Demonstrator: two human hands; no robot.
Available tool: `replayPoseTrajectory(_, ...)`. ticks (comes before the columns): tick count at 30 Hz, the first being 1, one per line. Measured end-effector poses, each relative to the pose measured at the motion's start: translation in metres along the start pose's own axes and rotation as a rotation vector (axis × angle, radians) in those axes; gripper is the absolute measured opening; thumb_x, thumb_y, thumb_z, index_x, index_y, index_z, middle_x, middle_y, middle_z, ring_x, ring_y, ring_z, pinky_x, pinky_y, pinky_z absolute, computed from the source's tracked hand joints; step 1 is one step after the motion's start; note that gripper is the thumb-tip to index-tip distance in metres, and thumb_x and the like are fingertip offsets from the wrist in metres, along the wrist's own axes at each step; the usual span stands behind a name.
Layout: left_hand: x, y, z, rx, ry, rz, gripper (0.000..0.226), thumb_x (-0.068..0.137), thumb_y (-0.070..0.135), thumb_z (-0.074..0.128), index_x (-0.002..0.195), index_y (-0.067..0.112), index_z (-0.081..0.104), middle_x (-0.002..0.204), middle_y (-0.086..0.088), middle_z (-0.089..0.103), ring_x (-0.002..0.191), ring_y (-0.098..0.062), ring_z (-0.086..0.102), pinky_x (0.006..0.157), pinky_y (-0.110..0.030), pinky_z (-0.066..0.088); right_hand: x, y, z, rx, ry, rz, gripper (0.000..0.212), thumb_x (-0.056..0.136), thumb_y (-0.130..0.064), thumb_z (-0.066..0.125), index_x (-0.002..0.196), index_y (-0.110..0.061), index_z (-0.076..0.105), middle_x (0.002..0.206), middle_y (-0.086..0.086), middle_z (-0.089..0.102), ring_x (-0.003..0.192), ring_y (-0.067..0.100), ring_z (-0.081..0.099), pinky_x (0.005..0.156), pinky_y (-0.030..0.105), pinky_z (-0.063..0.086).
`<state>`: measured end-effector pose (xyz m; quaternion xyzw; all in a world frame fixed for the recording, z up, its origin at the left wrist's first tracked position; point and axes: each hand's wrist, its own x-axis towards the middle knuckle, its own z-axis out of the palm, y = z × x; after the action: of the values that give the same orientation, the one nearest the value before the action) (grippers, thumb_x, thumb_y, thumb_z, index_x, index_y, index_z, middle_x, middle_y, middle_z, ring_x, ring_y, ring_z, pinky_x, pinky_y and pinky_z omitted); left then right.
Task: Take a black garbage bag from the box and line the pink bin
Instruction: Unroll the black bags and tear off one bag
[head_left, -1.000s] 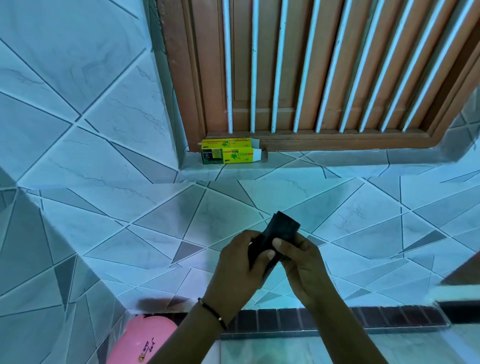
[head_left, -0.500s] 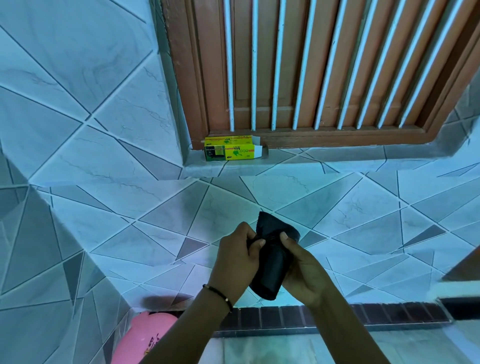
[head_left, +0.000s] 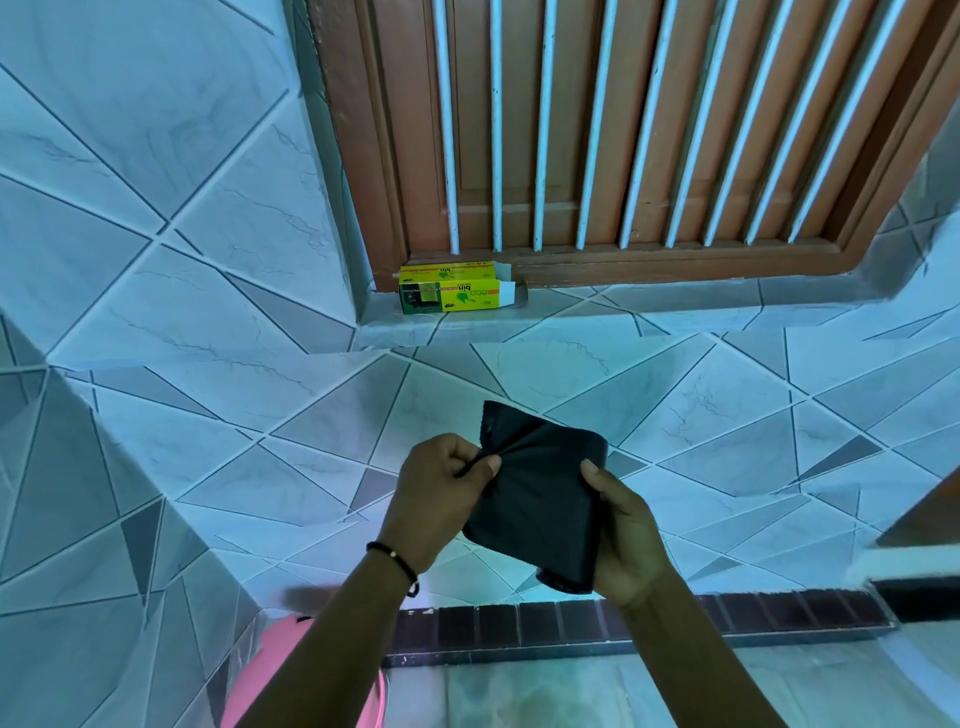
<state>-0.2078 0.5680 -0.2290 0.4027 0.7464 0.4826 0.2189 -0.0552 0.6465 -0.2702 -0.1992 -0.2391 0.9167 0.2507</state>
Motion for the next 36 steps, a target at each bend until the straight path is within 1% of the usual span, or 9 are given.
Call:
replayPoseTrajectory(9, 0.002, -0.014, -0.016, -0.198, 0.054, -0.149, 0.019, 0.085, 0.021, 0.064, 0.072, 0.009, 0.058, 0.075, -0.014, 0.064, 0.072, -0.024, 0.057, 0.069, -0.034, 0.045, -0.014, -0.01, -0.021, 0.036, -0.151, -0.029, 0.055, 0.049, -0.028, 0.091, 0.096, -0.007, 0.073, 0.096, 0.014, 0.073, 0.085, 0.031, 0.07, 0.067, 0.042, 0.057)
replayPoseTrajectory(14, 0.002, -0.02, -0.027, -0.255, 0.157, -0.152, 0.018, 0.088, 0.017, 0.059, 0.072, 0.011, 0.054, 0.073, -0.007, 0.059, 0.073, -0.022, 0.054, 0.067, -0.029, 0.045, -0.01, -0.012, -0.014, 0.114, 0.031, -0.144, 0.056, 0.025, -0.04, 0.092, 0.074, -0.019, 0.074, 0.077, 0.006, 0.072, 0.068, 0.027, 0.069, 0.057, 0.037, 0.057)
replayPoseTrajectory(19, 0.001, -0.021, -0.029, -0.276, 0.182, -0.149, 0.012, 0.088, 0.015, 0.059, 0.08, 0.006, 0.058, 0.076, -0.01, 0.063, 0.075, -0.024, 0.058, 0.073, -0.038, 0.049, -0.008, -0.02, -0.011, 0.144, 0.103, -0.183, 0.025, 0.055, -0.038, 0.076, 0.071, -0.019, 0.074, 0.077, 0.008, 0.074, 0.069, 0.031, 0.071, 0.058, 0.042, 0.059)
replayPoseTrajectory(22, 0.006, -0.03, -0.046, -0.272, 0.251, -0.153, 0.009, 0.086, 0.012, 0.061, 0.08, 0.007, 0.06, 0.078, -0.012, 0.064, 0.08, -0.03, 0.061, 0.08, -0.043, 0.052, -0.015, -0.028, -0.012, 0.031, 0.079, -0.124, 0.045, 0.036, -0.03, 0.089, 0.074, -0.014, 0.071, 0.072, 0.007, 0.072, 0.061, 0.029, 0.069, 0.046, 0.033, 0.055)
replayPoseTrajectory(26, 0.006, -0.041, -0.064, 0.13, 0.44, -0.017, 0.009, 0.083, 0.001, 0.059, 0.091, 0.006, 0.059, 0.092, -0.012, 0.065, 0.085, -0.03, 0.062, 0.07, -0.023, 0.043, -0.019, -0.04, -0.008, -0.165, 0.189, -0.093, 0.029, 0.072, -0.025, 0.064, 0.095, -0.007, 0.061, 0.075, 0.012, 0.069, 0.063, 0.028, 0.065, 0.042, 0.03, 0.052)
replayPoseTrajectory(28, 0.001, -0.04, -0.061, 0.286, 0.49, 0.149, 0.029, 0.081, 0.004, 0.061, 0.109, 0.005, 0.054, 0.111, -0.014, 0.06, 0.1, -0.03, 0.058, 0.083, -0.024, 0.042, -0.016, -0.042, -0.008, -0.208, 0.232, -0.096, 0.034, 0.073, -0.023, 0.061, 0.102, -0.005, 0.059, 0.083, 0.014, 0.066, 0.073, 0.029, 0.062, 0.053, 0.03, 0.056)
replayPoseTrajectory(32, -0.018, -0.023, -0.025, 0.421, -0.054, 0.436, 0.098, 0.069, 0.063, 0.058, 0.146, 0.023, 0.012, 0.157, 0.002, 0.015, 0.146, -0.014, 0.007, 0.118, -0.035, 0.005, -0.01, -0.043, 0.007, -0.298, 0.233, -0.05, 0.034, 0.068, -0.025, 0.066, 0.095, -0.005, 0.061, 0.078, 0.012, 0.065, 0.074, 0.028, 0.061, 0.057, 0.03, 0.056)
replayPoseTrajectory(34, -0.027, -0.019, 0.004, 0.682, -0.26, 0.482, 0.119, 0.063, 0.076, 0.054, 0.142, 0.031, -0.024, 0.155, 0.009, -0.022, 0.142, -0.01, -0.025, 0.116, -0.037, -0.016, -0.009, -0.043, 0.017, -0.284, 0.194, -0.032, 0.028, 0.071, -0.026, 0.065, 0.091, -0.006, 0.062, 0.073, 0.011, 0.064, 0.072, 0.027, 0.06, 0.056, 0.029, 0.057)
replayPoseTrajectory(36, -0.031, -0.024, 0.029, 0.708, -0.303, 0.417, 0.12, 0.068, 0.073, 0.055, 0.137, 0.026, -0.032, 0.151, 0.009, -0.03, 0.139, -0.009, -0.028, 0.116, -0.038, -0.017, -0.007, -0.041, 0.023, -0.262, 0.177, -0.024, 0.03, 0.071, -0.027, 0.065, 0.093, -0.006, 0.064, 0.074, 0.011, 0.066, 0.076, 0.029, 0.061, 0.063, 0.034, 0.057)
